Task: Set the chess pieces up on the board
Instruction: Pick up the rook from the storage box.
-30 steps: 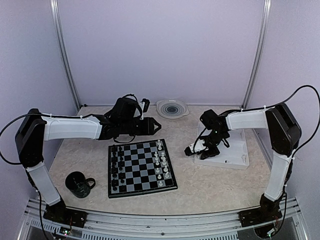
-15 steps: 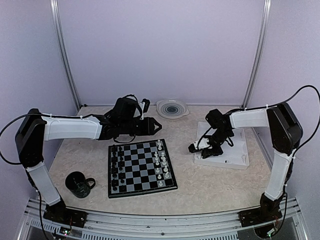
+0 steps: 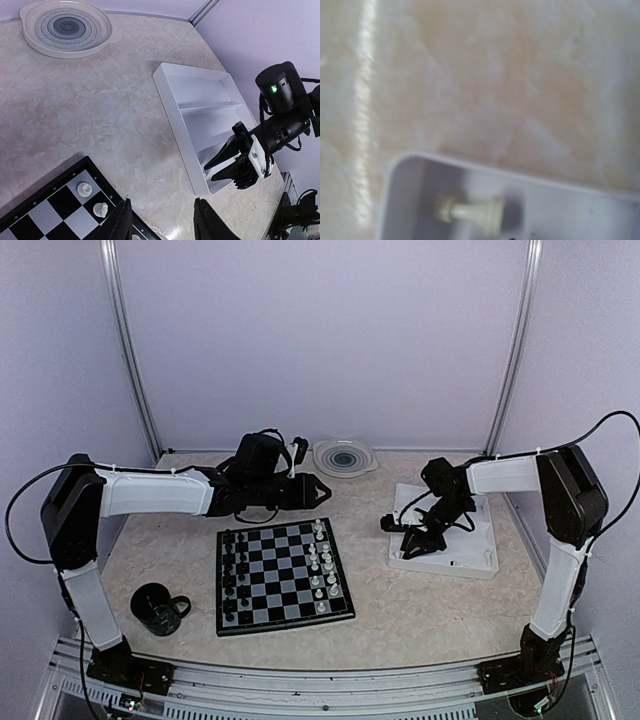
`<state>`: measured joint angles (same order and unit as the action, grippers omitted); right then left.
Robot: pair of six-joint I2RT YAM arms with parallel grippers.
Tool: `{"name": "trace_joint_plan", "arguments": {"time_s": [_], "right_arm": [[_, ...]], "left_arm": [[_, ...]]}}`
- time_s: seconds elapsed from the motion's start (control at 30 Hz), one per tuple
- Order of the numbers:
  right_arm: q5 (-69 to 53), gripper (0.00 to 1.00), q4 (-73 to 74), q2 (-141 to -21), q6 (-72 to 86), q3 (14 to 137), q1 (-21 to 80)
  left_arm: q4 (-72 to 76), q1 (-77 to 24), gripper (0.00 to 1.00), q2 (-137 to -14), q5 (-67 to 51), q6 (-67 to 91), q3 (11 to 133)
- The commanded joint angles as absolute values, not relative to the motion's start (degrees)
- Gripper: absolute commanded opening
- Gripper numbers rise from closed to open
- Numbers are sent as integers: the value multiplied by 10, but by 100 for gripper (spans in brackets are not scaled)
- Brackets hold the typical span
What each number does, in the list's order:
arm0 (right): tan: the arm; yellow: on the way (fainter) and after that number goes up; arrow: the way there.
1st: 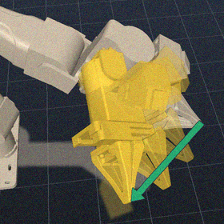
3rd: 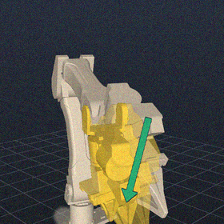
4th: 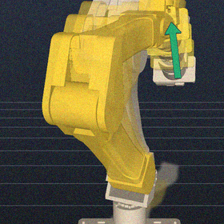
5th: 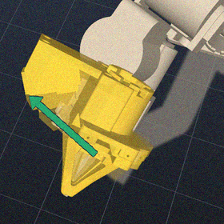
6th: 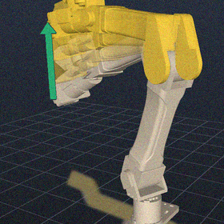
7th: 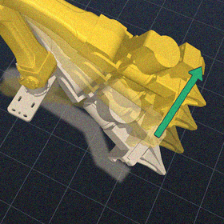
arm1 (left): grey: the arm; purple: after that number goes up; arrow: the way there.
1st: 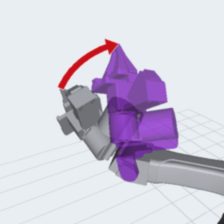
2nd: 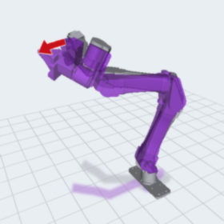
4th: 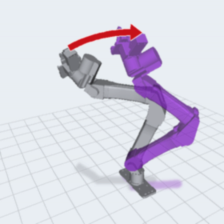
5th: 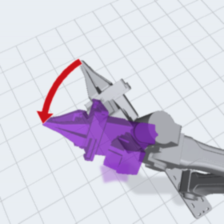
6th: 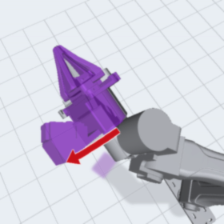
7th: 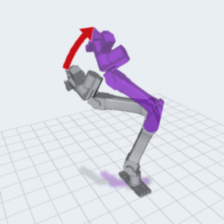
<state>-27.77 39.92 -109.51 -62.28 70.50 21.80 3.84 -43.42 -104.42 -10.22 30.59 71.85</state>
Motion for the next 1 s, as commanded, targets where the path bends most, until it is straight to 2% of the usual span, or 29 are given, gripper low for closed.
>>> {"name": "trace_joint_plan", "arguments": {"time_s": [0.0, 0.43, 0.67, 0.97], "right_arm": [[-330, 26, 433, -1114, -616, 716, 214], [-345, 26, 443, -1174, -603, 773, 214], [-369, 12, 465, -1175, -609, 785, 214], [-431, 8, 491, -1174, -568, 805, 155]], "left_arm": [[40, -432, 43, -1051, -111, 304, 738], [40, -434, 43, -1049, -111, 305, 730], [41, -435, 43, -1051, -114, 307, 731], [45, -445, 43, -1056, -110, 298, 734]]}}
